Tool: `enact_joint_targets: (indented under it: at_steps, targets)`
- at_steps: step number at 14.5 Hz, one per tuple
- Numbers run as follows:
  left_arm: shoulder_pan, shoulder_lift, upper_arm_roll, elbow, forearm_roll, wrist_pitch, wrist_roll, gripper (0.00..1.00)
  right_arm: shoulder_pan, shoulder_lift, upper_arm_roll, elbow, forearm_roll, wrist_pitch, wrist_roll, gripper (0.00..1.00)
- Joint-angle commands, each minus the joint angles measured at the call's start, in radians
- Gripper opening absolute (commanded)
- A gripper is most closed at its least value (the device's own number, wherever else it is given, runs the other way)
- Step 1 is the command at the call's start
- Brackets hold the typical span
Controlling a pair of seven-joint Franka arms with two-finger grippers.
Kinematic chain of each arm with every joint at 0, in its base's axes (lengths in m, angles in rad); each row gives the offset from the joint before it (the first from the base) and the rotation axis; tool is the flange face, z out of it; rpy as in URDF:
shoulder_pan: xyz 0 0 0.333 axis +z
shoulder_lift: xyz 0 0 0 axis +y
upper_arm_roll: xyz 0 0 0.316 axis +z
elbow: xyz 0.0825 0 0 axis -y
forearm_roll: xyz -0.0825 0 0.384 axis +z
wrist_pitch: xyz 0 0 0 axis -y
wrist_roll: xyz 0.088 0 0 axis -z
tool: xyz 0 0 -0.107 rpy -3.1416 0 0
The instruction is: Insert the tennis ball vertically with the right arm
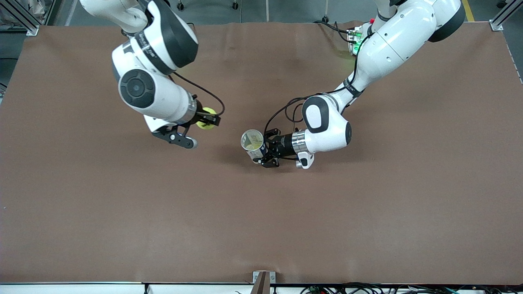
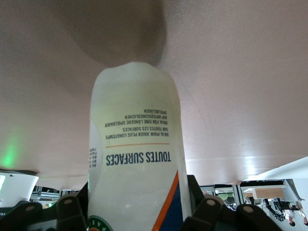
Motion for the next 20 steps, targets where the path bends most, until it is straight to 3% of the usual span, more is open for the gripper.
enact_joint_targets:
  at_steps: [1, 6, 10, 20]
  targets:
    - [-0.004, -0.001, -0.006, 0.011, -0.035, 0.033, 0.013, 0.74, 0.046, 0.059, -0.007, 0.059, 0.052, 0.077, 0.121, 0.33]
    - [-0.016, 0.001, -0.005, 0.023, -0.069, 0.047, 0.008, 0.74, 0.109, 0.122, -0.007, 0.1, 0.071, 0.247, 0.27, 0.33]
    - [-0.032, 0.007, -0.005, 0.024, -0.095, 0.084, 0.017, 0.74, 0.118, 0.188, -0.007, 0.193, 0.069, 0.251, 0.32, 0.33]
    - [-0.027, 0.002, -0.002, 0.024, -0.095, 0.084, 0.025, 0.74, 0.101, 0.191, -0.015, 0.191, 0.052, 0.244, 0.307, 0.33]
